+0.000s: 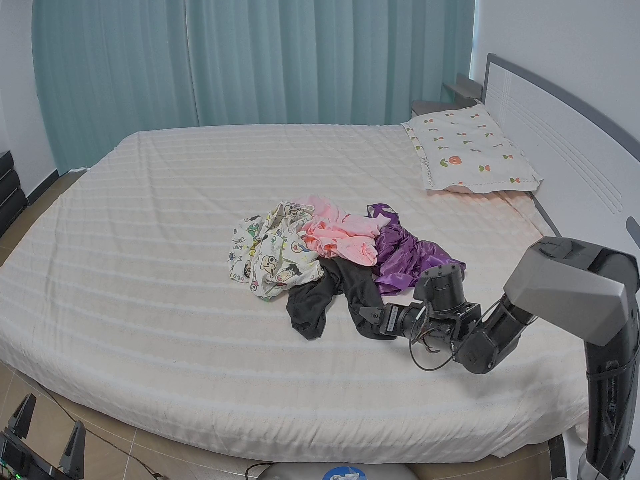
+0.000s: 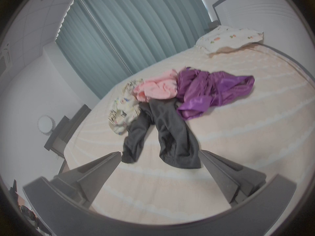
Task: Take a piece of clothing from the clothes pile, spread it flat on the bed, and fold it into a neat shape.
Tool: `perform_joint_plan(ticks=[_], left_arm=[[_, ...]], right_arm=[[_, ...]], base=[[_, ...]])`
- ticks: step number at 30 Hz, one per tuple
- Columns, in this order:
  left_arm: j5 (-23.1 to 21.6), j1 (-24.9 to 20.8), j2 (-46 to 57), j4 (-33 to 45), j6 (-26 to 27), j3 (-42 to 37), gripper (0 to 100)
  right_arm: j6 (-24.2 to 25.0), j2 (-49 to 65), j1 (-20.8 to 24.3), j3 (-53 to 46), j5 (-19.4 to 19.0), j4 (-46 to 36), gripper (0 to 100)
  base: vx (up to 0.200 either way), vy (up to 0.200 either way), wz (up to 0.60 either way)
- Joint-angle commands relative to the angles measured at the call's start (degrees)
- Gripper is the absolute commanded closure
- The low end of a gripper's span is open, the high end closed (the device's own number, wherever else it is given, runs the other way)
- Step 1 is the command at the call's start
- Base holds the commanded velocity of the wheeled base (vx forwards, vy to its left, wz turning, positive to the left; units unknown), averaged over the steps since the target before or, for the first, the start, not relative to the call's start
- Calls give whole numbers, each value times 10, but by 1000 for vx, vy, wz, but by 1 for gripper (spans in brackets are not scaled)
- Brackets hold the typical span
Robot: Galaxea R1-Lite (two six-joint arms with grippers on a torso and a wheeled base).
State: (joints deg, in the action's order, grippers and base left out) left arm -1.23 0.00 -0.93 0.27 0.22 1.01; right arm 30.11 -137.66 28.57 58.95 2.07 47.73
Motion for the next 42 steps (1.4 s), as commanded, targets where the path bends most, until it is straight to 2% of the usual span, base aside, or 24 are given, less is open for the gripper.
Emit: perform_joint_plan(ticks=[1, 13, 21, 22, 32, 34, 35, 38, 42], left_arm=[[0, 0, 8, 0, 1, -9, 0], [0, 0, 8, 0, 2, -9, 0], [0, -1, 8, 0, 4, -9, 0], [0, 0, 8, 0, 4, -9, 0], [0, 0, 8, 0, 4, -9, 0], [0, 0, 8, 0, 3, -9, 0], [-1, 0, 8, 0, 3, -9, 0], [-5, 0, 8, 0, 0, -9, 0], [-8, -1, 6, -1, 5, -9, 0]], right_arm=[[0, -66, 4, 69, 9, -25, 0], [-4, -131, -3, 175, 63, -75, 0], [-6, -145, 2, 205, 66, -84, 0], [-6, -145, 2, 209, 66, -88, 100], [4, -141, 0, 204, 65, -102, 100], [31, -132, 1, 190, 64, -97, 100], [65, -111, 3, 174, 64, -93, 100], [120, -46, 3, 110, 50, -91, 100], [149, 23, 6, 3, 29, -72, 100]], base=[[0, 0, 0], [0, 0, 0], [0, 0, 0], [0, 0, 0], [0, 0, 0], [0, 0, 0], [0, 0, 0], [0, 0, 0], [0, 0, 0]])
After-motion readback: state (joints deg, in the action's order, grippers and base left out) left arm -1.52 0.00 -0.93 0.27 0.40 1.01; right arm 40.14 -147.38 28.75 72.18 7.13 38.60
